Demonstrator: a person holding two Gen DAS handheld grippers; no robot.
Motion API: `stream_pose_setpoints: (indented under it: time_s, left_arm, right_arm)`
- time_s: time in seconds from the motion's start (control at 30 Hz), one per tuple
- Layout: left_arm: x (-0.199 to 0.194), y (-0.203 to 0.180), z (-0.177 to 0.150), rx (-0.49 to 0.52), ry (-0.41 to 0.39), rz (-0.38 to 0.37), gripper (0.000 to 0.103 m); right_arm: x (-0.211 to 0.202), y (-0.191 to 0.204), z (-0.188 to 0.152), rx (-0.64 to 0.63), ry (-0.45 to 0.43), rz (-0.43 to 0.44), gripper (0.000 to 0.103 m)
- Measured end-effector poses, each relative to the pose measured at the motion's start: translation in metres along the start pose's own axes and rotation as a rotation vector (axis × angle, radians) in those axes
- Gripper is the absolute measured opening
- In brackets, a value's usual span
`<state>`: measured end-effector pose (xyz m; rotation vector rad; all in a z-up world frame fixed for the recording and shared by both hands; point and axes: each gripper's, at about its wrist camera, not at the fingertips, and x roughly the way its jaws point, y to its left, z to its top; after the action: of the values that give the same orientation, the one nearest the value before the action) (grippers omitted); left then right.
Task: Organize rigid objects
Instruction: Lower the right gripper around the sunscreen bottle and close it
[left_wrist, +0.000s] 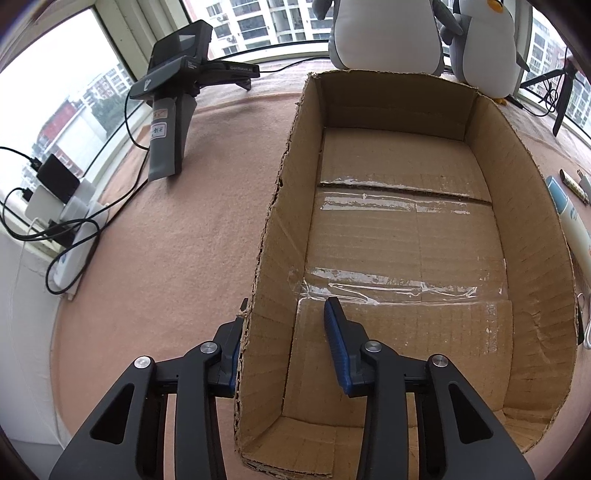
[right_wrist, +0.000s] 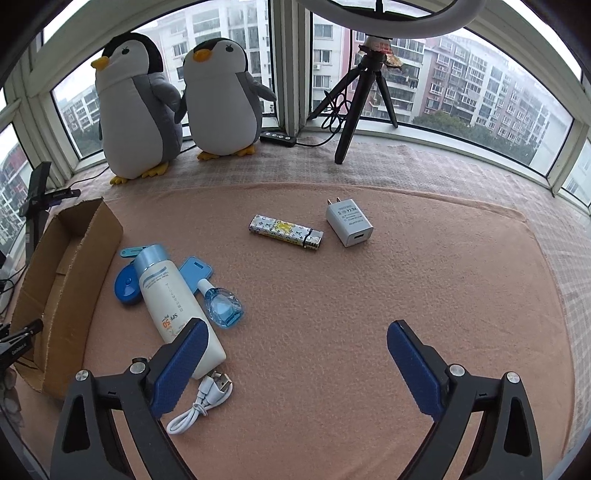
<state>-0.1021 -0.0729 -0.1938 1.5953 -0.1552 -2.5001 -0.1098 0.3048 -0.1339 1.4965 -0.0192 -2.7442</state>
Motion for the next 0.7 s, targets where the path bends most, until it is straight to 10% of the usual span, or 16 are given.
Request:
stream_pose_setpoints:
  time_s: [0.4,0.7]
  left_arm:
    - [0.000,-0.002,0.000,-0.003,-0.008,0.014,0.036]
    - [0.001,-0.001,0.000,-0.007,-0.014,0.017,0.036]
  right_arm:
    - [0.030,-0.046,0.017,0.094,0.084,0.159,0.067]
    - [0.034,0.020,0.012,-0.073,0.128,0.319,0.066]
